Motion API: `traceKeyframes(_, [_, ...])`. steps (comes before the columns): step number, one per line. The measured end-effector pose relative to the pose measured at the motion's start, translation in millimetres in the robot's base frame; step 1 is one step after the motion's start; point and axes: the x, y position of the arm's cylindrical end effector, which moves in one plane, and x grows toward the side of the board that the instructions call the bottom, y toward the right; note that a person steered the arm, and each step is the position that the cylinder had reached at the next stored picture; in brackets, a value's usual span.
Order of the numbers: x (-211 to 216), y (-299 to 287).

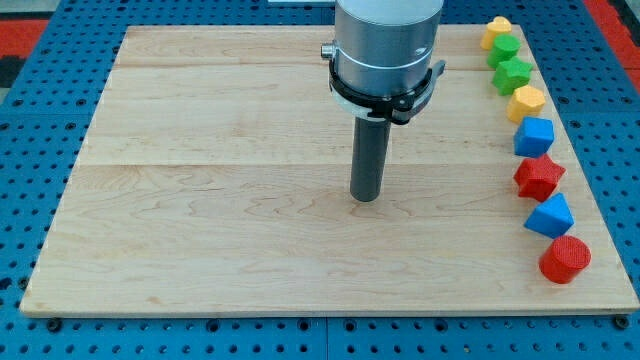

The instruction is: Move your arm towards red circle

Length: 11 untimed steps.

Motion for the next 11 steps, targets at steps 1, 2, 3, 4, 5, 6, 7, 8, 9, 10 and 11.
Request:
traceKeyframes(1, [0.0,0.0])
traceKeyframes(2, [0.0,4.1])
traceKeyframes(3, [0.0,4.1])
traceKeyframes(4, [0.7,7.9])
traceKeyframes(5, [36.9,-8.3])
traceKeyframes(6, [98.0,-13.7])
traceKeyframes(7, [131.4,19.7])
traceKeyframes(8, [131.9,26.8])
traceKeyframes(9, [131.8,70.2])
traceKeyframes(10, [131.8,112.9])
traceKeyframes(11, [131.7,145.7])
